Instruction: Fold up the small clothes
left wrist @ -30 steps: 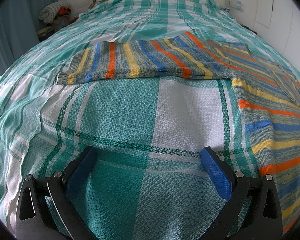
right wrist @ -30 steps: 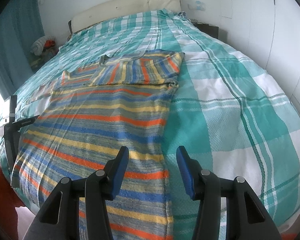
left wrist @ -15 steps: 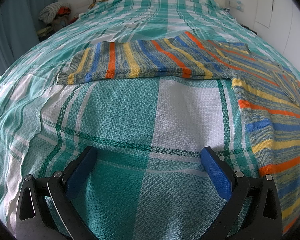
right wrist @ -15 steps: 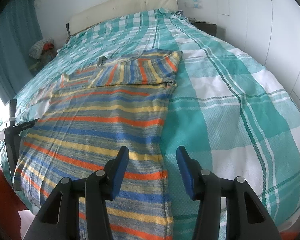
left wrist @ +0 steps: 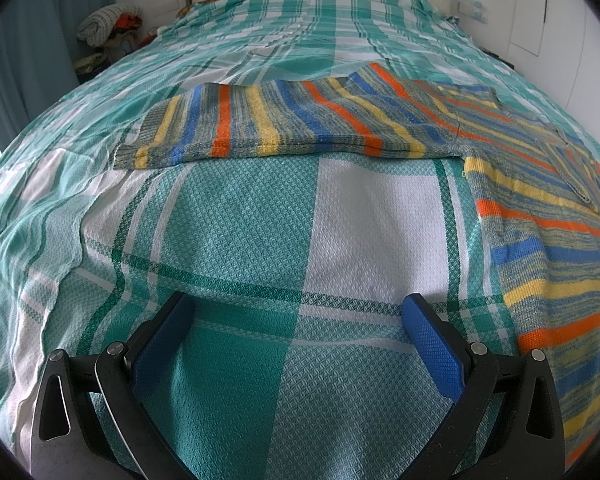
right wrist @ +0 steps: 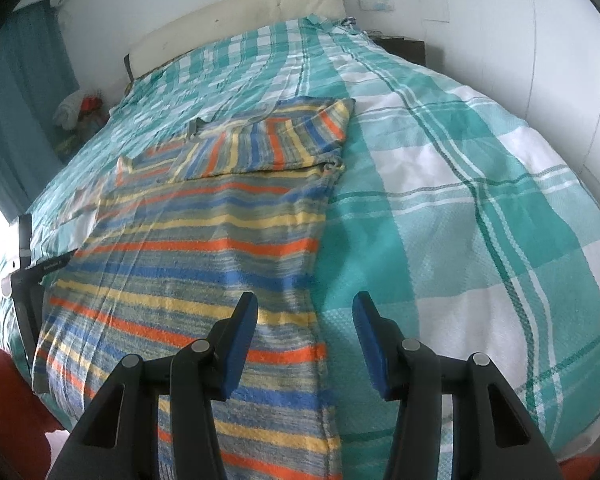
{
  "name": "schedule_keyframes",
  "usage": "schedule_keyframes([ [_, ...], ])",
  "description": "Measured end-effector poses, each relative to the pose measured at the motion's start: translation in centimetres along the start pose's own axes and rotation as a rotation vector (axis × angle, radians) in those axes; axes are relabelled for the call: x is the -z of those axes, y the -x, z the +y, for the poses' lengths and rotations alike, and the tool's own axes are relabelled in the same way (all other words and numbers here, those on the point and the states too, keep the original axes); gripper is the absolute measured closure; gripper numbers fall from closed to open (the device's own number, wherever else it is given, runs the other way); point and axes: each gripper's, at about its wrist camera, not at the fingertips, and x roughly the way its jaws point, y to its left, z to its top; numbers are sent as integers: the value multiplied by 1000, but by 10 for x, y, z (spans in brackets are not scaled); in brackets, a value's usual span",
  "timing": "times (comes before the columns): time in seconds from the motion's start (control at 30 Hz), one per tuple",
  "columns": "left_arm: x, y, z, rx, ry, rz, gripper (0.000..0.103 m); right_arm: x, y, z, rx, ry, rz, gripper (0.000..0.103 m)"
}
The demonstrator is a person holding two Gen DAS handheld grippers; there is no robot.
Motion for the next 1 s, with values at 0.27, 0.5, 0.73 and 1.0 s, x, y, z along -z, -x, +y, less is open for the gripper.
schedule_keyframes([
  [0.27, 0, 0, 0, -1, -1, -1, 0, 6, 1, 13, 5, 80, 3, 50],
  [0.5, 1, 0, 0, 1, 1, -1, 0, 6, -3, 7, -3, 51, 14, 50],
  [0.73, 2, 0, -1, -2, 4, 8, 0, 6, -10, 8, -1, 50, 38, 50],
  [1.0, -24, 37, 45, 268, 208, 102, 1, 0, -16, 9, -22, 42, 37, 50],
])
